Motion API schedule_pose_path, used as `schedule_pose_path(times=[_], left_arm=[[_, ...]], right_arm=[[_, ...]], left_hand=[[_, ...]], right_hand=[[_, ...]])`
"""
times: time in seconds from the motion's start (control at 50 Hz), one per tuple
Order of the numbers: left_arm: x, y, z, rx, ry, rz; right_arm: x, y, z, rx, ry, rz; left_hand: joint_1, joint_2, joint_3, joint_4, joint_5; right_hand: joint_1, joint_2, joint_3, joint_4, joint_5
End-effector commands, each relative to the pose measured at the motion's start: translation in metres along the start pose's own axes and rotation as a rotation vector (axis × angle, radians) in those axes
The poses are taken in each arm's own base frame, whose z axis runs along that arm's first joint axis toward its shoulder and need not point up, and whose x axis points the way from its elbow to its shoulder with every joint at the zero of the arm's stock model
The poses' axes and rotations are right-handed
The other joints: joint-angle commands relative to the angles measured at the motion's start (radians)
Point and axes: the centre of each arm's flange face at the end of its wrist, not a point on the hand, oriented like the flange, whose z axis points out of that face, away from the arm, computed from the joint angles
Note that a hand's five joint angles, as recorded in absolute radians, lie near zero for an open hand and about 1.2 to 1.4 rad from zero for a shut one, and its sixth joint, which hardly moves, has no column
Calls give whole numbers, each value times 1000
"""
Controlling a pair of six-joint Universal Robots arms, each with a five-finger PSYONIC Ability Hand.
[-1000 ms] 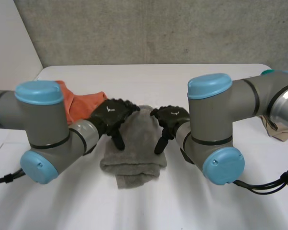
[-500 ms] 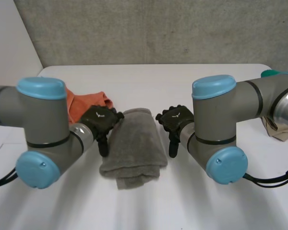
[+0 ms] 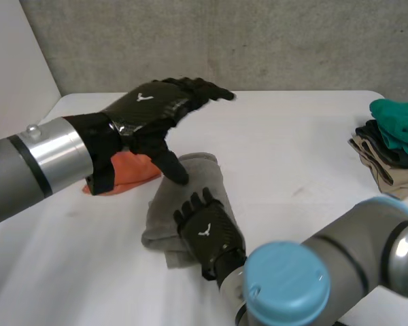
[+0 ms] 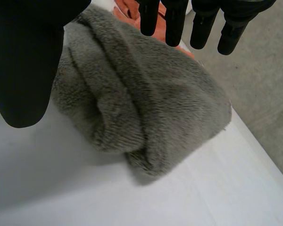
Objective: Fold the laundry.
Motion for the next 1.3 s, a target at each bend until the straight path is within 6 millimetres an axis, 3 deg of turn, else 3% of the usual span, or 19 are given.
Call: schedule_pose_path(times=[0.02, 0.18, 0.4, 0.42, 0.48, 0.52, 0.62, 0.74, 0.92, 0.96, 0.98, 1.06, 1.08, 1.1, 1.16, 1.18, 1.24, 1.3], left_arm=[[28, 2, -6, 2, 145, -42], [40, 6, -6, 18, 149, -2], [37, 9, -3, 22, 120, 0], [37, 10, -3, 19, 118, -2], [35, 10, -3, 20, 111, 1], [35, 10, -3, 22, 108, 3], [29, 5, -3, 37, 86, 10], [23, -11, -6, 90, 51, 36], [19, -39, -10, 192, 5, 48], [19, -50, -10, 241, -7, 43], [19, -52, -10, 251, -7, 40], [21, -57, -8, 275, 4, 25], [20, -57, -7, 276, 6, 22], [22, -57, -7, 279, 13, 21], [25, -54, -4, 271, 24, 14], [27, -51, -2, 264, 31, 10], [31, -46, 1, 251, 41, 1], [37, -39, 4, 228, 62, -5]], right_arm=[[-10, 12, 32, 87, 105, -50], [-3, 17, 55, 121, 176, -93], [11, 21, 82, 130, 190, -38], [13, 21, 84, 130, 187, -32], [18, 21, 90, 133, 163, -13], [23, 17, 94, 141, 147, 3], [50, 6, 103, 183, 181, 65], [103, -7, 110, 231, 290, 120], [197, -31, 89, 339, 493, 147], [228, -34, 82, 379, 556, 144], [251, -34, 76, 400, 601, 142], [309, -30, 58, 446, 704, 151], [321, -27, 54, 454, 723, 156], [345, -18, 46, 455, 763, 166], [378, 1, 34, 450, 809, 183], [397, 17, 27, 443, 830, 195], [425, 43, 18, 425, 850, 211], [453, 84, 8, 388, 854, 240]], left_hand=[[17, -18, -29, -26, -47], [17, -18, -29, -26, -47], [17, -18, -29, -26, -47], [17, -18, -29, -26, -47], [17, -18, -29, -26, -47], [17, -18, -29, -26, -47], [17, -18, -29, -26, -47], [17, -18, -29, -26, -47], [17, -18, -29, -26, -47], [17, -18, -29, -26, -47], [17, -18, -29, -26, -47], [17, -18, -29, -26, -47], [17, -18, -29, -26, -47], [17, -18, -29, -26, -47], [17, -18, -29, -26, -47], [17, -18, -29, -26, -47], [17, -18, -29, -26, -47], [17, -18, -29, -26, -47]], right_hand=[[-19, -34, -31, -29, -46], [-19, -34, -31, -29, -46], [-19, -34, -31, -29, -46], [45, 31, 33, 35, 18], [637, 623, 625, 627, 610], [1200, 1186, 1189, 1190, 1174], [1202, 1188, 1191, 1193, 1176], [1202, 1188, 1191, 1193, 1176], [1202, 1188, 1191, 1193, 1176], [1202, 1188, 1191, 1193, 1176], [1202, 1188, 1191, 1193, 1176], [1202, 1188, 1191, 1193, 1176], [1202, 1188, 1191, 1193, 1176], [1202, 1188, 1191, 1193, 1176], [1202, 1188, 1191, 1193, 1176], [1202, 1188, 1191, 1193, 1176], [1202, 1188, 1191, 1193, 1176], [1202, 1188, 1191, 1193, 1176]])
